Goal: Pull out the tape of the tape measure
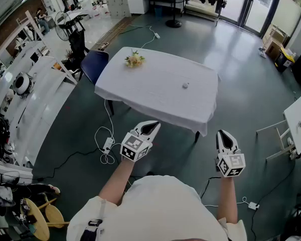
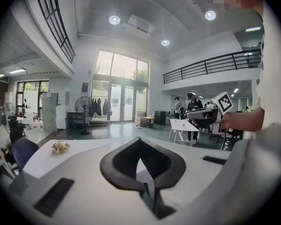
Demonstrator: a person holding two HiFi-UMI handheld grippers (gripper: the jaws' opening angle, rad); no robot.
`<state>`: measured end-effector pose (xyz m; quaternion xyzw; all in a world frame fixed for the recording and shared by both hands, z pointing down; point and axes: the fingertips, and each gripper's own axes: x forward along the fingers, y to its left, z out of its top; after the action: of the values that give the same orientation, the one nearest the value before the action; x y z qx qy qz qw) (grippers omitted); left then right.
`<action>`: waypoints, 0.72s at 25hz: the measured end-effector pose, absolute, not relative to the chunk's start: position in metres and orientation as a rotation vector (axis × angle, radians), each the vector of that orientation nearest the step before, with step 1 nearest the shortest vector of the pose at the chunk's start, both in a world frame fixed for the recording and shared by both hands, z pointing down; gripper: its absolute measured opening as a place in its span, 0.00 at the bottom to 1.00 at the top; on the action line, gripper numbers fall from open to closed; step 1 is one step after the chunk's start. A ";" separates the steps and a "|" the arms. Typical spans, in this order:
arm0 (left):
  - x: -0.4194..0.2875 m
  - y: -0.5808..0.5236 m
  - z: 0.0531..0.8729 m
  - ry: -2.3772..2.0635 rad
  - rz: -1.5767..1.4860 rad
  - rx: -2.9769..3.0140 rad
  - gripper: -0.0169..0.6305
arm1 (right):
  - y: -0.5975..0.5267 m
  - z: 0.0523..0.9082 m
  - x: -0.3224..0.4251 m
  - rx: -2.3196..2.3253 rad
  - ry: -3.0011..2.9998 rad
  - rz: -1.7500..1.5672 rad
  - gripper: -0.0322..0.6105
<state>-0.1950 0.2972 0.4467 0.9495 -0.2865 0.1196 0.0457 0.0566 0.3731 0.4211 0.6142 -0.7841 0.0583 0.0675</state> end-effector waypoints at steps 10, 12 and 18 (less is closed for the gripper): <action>-0.192 0.305 0.445 -0.873 0.361 2.902 0.04 | 0.381 0.420 0.057 1.854 -2.360 0.161 0.11; -0.191 0.309 0.445 -0.873 0.360 2.901 0.04 | 0.384 0.420 0.056 1.858 -2.362 0.167 0.11; -0.192 0.317 0.446 -0.896 0.354 2.893 0.04 | 0.391 0.422 0.055 1.867 -2.387 0.217 0.11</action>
<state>-0.1918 0.3168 0.4455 0.9478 -0.2934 0.1161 0.0460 0.0555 0.3914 0.4220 0.6138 -0.7845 0.0712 0.0517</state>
